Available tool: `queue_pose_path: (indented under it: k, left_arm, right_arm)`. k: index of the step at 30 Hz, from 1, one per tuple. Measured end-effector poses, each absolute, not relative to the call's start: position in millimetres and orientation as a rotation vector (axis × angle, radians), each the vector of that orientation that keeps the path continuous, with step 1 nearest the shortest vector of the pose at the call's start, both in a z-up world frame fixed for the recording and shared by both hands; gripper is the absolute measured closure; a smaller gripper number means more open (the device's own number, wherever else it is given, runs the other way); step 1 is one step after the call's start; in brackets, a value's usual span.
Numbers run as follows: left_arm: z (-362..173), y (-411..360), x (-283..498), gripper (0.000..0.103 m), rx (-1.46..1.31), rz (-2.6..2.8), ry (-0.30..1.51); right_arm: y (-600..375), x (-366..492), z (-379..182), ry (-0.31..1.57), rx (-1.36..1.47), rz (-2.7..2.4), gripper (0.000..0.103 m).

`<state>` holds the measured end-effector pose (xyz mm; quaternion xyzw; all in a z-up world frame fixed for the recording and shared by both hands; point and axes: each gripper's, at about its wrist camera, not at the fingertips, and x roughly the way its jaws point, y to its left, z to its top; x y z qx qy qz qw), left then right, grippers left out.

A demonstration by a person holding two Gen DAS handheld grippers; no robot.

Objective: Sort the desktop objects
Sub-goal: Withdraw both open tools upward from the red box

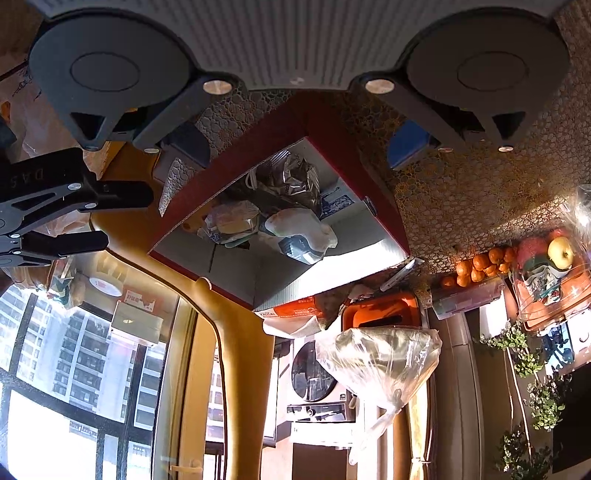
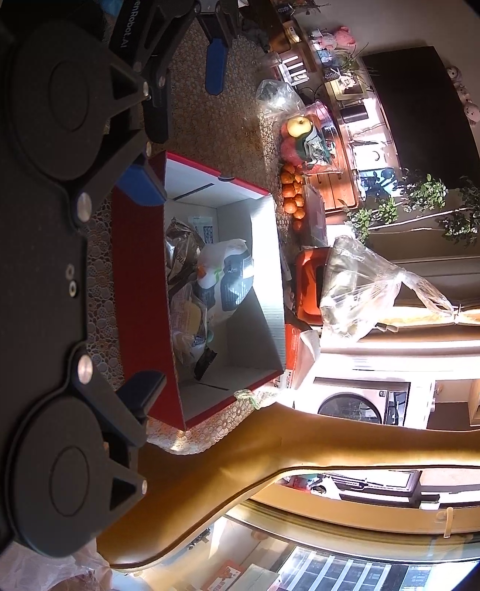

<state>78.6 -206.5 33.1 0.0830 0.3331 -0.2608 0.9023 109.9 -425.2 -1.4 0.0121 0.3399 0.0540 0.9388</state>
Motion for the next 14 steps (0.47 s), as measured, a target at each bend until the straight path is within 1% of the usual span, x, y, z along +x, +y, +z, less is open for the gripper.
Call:
queue_pose_path:
  k: [14]
  left_arm:
    - [28.8,-198.2,79.4,0.0,0.135,-0.545,0.711]
  right_arm:
    - [-423.7,110.4,-5.0,0.711,0.041,0.104,0.007]
